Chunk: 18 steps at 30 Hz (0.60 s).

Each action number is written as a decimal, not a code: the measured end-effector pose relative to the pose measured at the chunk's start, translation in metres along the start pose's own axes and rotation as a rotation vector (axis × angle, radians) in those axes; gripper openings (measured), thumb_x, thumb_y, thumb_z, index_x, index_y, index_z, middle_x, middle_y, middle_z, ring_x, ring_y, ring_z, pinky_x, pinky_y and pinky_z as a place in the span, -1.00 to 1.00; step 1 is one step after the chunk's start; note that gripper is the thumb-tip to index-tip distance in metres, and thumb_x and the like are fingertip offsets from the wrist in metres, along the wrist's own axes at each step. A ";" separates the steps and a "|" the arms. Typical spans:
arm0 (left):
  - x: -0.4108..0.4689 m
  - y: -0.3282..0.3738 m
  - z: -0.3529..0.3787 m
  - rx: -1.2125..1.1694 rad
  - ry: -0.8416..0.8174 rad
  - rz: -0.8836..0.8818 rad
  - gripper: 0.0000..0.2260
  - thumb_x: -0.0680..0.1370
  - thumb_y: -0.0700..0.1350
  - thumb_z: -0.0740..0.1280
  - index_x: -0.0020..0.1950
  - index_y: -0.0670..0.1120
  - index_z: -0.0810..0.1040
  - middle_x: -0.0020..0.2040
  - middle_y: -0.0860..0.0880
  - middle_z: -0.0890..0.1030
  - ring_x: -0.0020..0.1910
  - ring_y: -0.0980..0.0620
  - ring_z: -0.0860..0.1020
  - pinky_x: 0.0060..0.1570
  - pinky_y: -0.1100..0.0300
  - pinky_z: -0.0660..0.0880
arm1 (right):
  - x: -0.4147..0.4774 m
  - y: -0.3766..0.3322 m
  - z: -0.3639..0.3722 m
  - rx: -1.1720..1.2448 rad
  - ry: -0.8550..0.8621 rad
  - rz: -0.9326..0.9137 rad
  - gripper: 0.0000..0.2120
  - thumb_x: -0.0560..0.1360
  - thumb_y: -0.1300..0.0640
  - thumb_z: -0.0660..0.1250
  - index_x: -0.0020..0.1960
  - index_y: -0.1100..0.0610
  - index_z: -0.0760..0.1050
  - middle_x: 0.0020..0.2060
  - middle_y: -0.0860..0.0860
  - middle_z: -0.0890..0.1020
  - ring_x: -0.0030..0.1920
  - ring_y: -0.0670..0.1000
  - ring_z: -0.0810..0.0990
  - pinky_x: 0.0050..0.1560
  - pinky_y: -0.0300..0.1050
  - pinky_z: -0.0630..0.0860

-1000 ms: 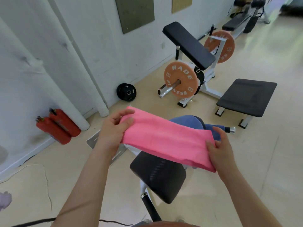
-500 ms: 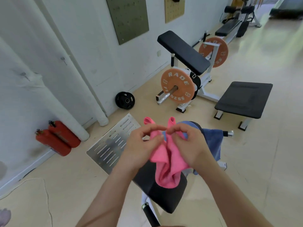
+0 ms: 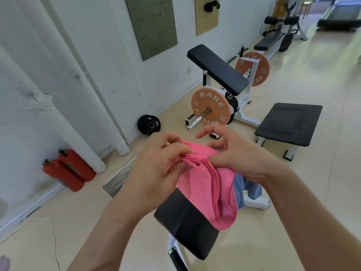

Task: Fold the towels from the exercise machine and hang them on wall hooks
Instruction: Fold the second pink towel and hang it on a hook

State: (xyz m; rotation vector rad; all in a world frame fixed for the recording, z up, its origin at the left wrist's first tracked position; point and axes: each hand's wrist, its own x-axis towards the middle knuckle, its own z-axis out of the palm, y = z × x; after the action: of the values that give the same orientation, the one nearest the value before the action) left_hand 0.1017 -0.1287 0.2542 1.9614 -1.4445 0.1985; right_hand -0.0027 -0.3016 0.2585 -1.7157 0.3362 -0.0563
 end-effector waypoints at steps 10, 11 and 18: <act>-0.001 0.005 -0.018 0.014 -0.083 0.002 -0.75 0.39 0.19 0.35 -0.01 0.16 0.68 0.05 0.16 0.50 0.08 0.09 0.45 0.01 0.20 0.45 | 0.003 -0.037 0.004 -0.317 -0.069 -0.168 -0.61 0.37 0.19 0.53 0.10 -0.08 0.49 -0.17 0.05 0.71 -0.13 0.16 0.68 0.02 0.15 0.61; -0.001 0.003 -0.019 0.011 -0.091 -0.014 -0.74 0.38 0.21 0.35 -0.02 0.17 0.68 0.14 0.16 0.48 0.15 0.12 0.42 0.10 0.28 0.40 | 0.003 -0.038 0.004 -0.322 -0.066 -0.184 -0.60 0.36 0.18 0.54 0.10 -0.09 0.49 -0.16 0.03 0.70 -0.16 0.11 0.68 -0.03 0.10 0.62; 0.000 0.003 -0.027 -0.152 -0.211 -0.179 -0.72 0.30 0.19 0.44 -0.08 0.09 0.70 -0.09 0.15 0.61 -0.08 0.13 0.58 -0.12 0.13 0.50 | 0.004 -0.039 0.008 -0.379 -0.023 -0.364 -0.72 0.36 0.12 0.52 -0.04 0.01 0.46 -0.18 -0.05 0.53 -0.24 -0.13 0.48 -0.15 -0.22 0.49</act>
State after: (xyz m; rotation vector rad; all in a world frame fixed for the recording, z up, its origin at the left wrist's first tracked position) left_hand 0.1063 -0.1134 0.2758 2.0187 -1.3594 -0.1985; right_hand 0.0100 -0.2902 0.2943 -2.1355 0.0106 -0.2525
